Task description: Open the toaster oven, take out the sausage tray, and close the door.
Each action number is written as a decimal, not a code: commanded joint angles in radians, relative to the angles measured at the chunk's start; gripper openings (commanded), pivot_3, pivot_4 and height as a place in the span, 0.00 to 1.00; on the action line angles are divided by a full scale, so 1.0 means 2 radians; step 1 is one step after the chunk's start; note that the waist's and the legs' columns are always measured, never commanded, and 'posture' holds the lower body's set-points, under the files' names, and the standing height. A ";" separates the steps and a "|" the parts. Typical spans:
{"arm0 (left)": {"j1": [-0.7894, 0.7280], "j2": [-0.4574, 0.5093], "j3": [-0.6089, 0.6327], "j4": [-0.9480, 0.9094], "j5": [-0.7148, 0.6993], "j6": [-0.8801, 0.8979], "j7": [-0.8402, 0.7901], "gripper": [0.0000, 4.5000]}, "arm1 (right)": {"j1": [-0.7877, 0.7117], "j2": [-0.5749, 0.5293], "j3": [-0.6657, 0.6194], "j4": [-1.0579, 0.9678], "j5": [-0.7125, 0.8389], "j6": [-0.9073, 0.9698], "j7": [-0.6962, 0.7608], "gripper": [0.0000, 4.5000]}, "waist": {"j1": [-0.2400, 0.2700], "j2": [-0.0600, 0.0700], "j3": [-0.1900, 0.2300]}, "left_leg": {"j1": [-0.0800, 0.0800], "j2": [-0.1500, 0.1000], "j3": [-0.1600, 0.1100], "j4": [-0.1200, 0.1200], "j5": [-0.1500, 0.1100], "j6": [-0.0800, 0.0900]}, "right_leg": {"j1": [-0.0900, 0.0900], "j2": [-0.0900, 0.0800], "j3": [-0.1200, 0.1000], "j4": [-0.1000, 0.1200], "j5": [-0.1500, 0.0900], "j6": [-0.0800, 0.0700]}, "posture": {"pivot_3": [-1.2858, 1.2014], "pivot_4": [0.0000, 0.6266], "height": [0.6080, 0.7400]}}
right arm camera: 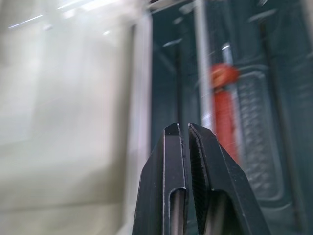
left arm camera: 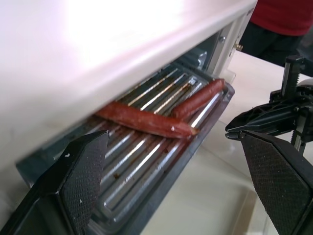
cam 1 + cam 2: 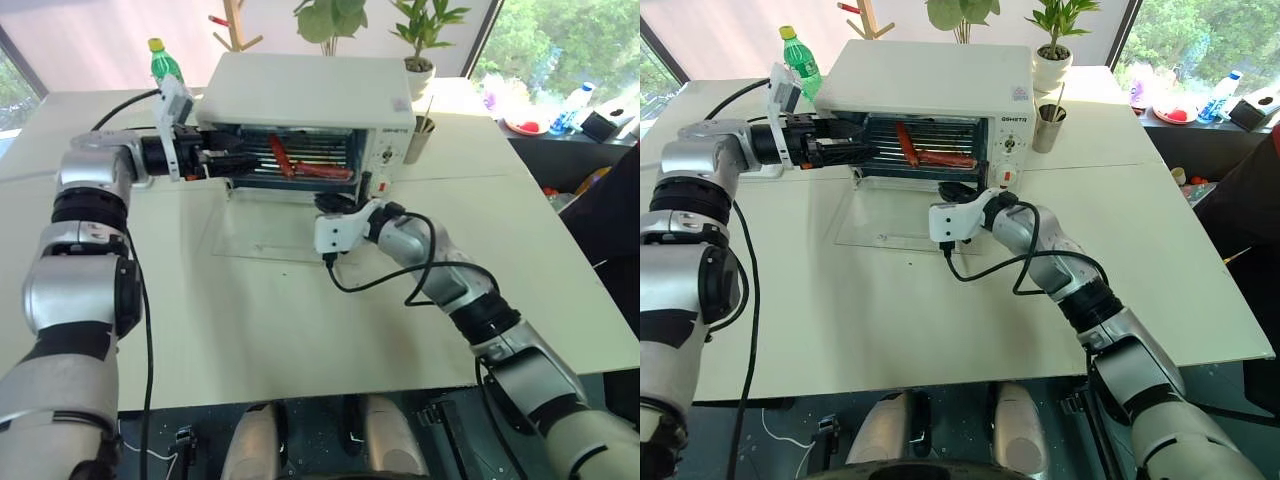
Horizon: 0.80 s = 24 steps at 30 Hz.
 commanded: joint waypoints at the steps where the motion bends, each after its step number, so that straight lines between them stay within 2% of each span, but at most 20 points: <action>1: -0.017 0.008 0.008 -0.001 0.004 -0.009 -0.003 1.00 | -0.016 0.005 -0.009 -0.012 0.005 -0.008 -0.004 0.33 | 0.000 0.000 0.000 | 0.000 0.000 0.000 0.000 0.000 0.000 | 0.000 0.000 0.000 0.000 0.000 0.000 | 0.52 0.24 0.82; 5: -0.015 0.009 0.008 -0.003 0.004 -0.010 -0.003 1.00 | -0.033 0.015 0.001 0.015 0.000 -0.018 -0.007 0.78 | 0.001 0.000 0.000 | 0.000 0.000 0.000 0.000 0.000 0.000 | 0.000 0.000 0.000 0.000 0.000 0.000 | 0.52 0.24 0.82; 24: -0.012 0.010 0.011 -0.011 0.000 -0.007 -0.001 1.00 | -0.093 0.043 0.026 0.161 -0.020 -0.066 -0.049 0.78 | 0.000 0.000 0.000 | 0.000 0.000 0.000 0.000 0.000 0.000 | 0.000 0.000 0.000 0.000 0.000 0.000 | 0.52 0.24 0.82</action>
